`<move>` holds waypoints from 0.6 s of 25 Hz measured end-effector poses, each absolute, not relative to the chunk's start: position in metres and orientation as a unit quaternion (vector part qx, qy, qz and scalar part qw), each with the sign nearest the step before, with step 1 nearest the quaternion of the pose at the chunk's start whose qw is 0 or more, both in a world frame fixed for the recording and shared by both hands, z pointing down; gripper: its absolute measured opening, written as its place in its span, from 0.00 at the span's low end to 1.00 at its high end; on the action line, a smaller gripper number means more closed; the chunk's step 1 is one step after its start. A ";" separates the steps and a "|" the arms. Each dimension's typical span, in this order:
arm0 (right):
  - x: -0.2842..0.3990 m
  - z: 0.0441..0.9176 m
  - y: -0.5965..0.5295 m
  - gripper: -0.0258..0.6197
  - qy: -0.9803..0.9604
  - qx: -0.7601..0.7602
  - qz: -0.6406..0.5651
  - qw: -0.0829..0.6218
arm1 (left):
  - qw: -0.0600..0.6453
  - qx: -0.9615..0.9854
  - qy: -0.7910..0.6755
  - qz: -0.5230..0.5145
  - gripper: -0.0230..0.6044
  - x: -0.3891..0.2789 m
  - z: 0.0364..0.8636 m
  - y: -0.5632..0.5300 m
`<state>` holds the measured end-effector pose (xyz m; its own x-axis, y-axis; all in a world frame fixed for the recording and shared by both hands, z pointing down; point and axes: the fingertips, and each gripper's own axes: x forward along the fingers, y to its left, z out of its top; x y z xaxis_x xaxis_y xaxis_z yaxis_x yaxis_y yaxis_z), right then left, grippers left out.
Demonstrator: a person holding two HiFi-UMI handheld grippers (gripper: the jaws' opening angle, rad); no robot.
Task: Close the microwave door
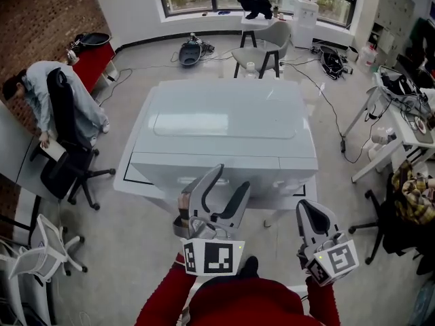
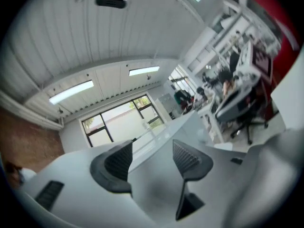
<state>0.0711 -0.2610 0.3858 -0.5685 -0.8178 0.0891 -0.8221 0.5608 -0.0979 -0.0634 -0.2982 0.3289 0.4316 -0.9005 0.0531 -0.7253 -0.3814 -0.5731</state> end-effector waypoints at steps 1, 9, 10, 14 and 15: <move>0.069 0.382 -0.260 0.06 -0.886 0.459 0.061 0.007 | 0.216 -0.833 0.485 -0.157 0.47 -0.061 0.324 -0.293; 0.060 0.380 -0.242 0.06 -0.904 0.426 0.030 0.003 | 0.064 -0.899 0.431 -0.034 0.05 -0.053 0.351 -0.260; 0.059 0.381 -0.240 0.06 -0.905 0.425 0.034 0.004 | 0.022 -0.905 0.424 -0.020 0.05 -0.052 0.359 -0.256; 0.055 0.374 -0.235 0.06 -0.908 0.418 0.024 -0.019 | -0.043 -0.914 0.400 -0.046 0.05 -0.048 0.387 -0.241; 0.054 0.374 -0.233 0.06 -0.909 0.416 0.023 -0.021 | -0.044 -0.916 0.397 -0.046 0.05 -0.046 0.389 -0.239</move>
<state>0.0542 -0.2332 0.3740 -0.6528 -0.7573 -0.0194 -0.7553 0.6527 -0.0591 -0.0460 -0.2389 0.3894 0.6804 -0.7231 0.1190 -0.7312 -0.6807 0.0444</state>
